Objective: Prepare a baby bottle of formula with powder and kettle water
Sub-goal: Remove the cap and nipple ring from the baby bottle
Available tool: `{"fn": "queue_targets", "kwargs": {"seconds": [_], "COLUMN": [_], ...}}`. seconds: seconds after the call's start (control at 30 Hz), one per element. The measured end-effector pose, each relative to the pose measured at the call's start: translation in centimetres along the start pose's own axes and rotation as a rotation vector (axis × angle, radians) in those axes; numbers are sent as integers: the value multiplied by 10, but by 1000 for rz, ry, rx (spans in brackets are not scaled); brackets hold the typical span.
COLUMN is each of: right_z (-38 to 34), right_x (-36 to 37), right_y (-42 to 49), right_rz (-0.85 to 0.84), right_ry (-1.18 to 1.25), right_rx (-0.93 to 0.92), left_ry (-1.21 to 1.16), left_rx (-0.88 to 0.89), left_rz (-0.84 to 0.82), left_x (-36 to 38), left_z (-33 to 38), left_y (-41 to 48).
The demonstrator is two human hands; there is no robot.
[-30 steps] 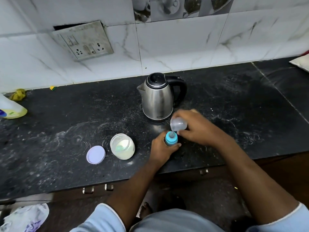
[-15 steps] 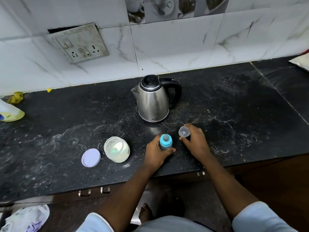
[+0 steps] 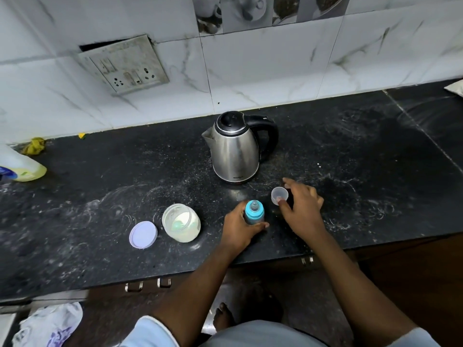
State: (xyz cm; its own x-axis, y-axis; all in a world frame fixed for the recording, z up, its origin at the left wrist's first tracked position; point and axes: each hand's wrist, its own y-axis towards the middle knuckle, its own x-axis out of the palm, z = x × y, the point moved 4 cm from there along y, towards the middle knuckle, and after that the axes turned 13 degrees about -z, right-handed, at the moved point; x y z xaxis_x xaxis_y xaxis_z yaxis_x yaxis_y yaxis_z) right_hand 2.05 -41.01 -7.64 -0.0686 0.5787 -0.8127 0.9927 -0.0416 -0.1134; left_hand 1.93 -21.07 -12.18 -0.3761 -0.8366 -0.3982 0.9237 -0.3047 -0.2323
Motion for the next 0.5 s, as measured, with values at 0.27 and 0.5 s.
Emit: {"fn": "queue_targets", "kwargs": {"seconds": [0.27, 0.5], "right_z": [-56, -68], "right_x": [3, 0], "right_y": [-28, -21], "right_rz": [-61, -101], "right_ry": [78, 382], "right_rx": [-262, -234], "left_ry": [-33, -194], "left_rx": [-6, 86], "left_rz": [-1, 35], "left_x": [-2, -14], "left_z": [5, 38], "left_y": [-6, -16]}}
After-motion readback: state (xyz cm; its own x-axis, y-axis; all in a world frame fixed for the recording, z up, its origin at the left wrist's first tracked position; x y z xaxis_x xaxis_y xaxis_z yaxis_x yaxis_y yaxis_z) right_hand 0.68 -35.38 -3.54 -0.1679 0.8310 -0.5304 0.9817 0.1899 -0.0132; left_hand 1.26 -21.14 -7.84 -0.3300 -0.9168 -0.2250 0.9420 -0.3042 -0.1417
